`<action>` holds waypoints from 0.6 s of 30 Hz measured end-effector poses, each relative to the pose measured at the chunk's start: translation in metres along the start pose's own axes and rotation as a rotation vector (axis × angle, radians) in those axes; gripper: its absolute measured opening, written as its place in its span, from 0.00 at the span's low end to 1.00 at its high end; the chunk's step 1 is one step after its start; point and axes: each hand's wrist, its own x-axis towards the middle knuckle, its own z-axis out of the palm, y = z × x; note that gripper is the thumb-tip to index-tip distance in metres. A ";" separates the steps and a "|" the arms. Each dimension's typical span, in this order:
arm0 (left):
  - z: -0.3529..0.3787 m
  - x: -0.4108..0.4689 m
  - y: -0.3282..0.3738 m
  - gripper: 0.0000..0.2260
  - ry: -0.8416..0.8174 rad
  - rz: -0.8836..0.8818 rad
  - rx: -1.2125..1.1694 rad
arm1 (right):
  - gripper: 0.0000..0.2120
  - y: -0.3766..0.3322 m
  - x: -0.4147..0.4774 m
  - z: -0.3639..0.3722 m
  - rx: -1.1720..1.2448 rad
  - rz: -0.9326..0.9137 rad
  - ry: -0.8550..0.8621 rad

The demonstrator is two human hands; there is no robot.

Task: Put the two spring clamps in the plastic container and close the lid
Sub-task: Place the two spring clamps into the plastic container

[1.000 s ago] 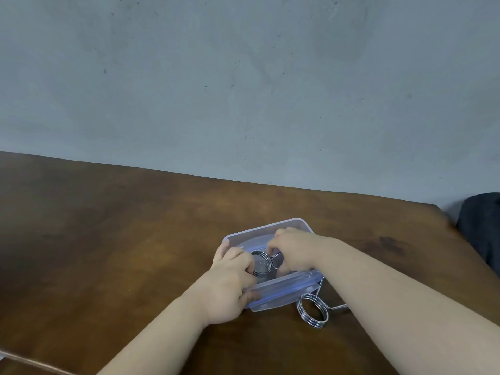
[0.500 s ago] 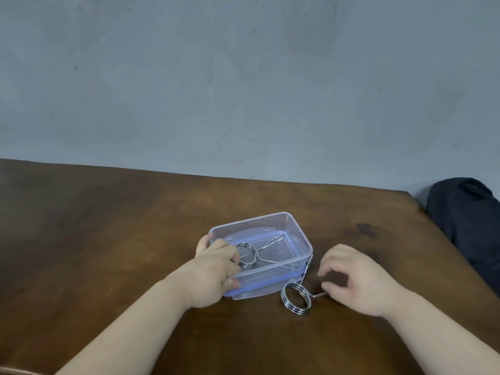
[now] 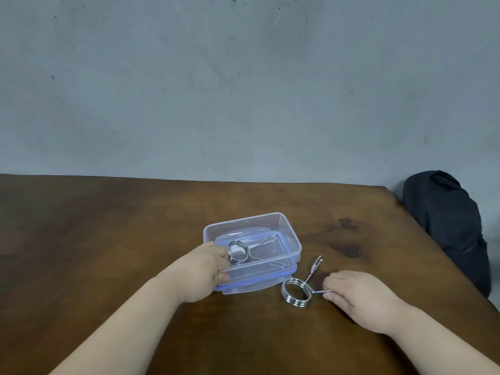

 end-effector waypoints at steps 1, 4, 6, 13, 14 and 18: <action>-0.001 0.000 0.000 0.09 -0.007 0.006 0.007 | 0.20 0.001 -0.007 -0.004 0.027 0.036 0.042; -0.003 0.002 0.002 0.09 -0.031 0.012 0.024 | 0.19 0.000 -0.018 -0.024 0.095 0.152 0.245; -0.003 0.005 0.004 0.09 -0.051 0.018 0.027 | 0.13 -0.005 -0.010 -0.045 0.109 0.215 0.328; -0.004 0.015 0.018 0.10 -0.091 0.058 0.015 | 0.13 -0.049 0.074 -0.077 -0.044 0.191 0.017; -0.004 0.016 0.020 0.09 -0.094 0.061 0.003 | 0.12 -0.055 0.084 -0.073 -0.079 0.189 -0.038; -0.003 0.016 0.023 0.10 -0.075 0.067 -0.019 | 0.11 -0.065 0.109 -0.055 -0.107 0.218 -0.166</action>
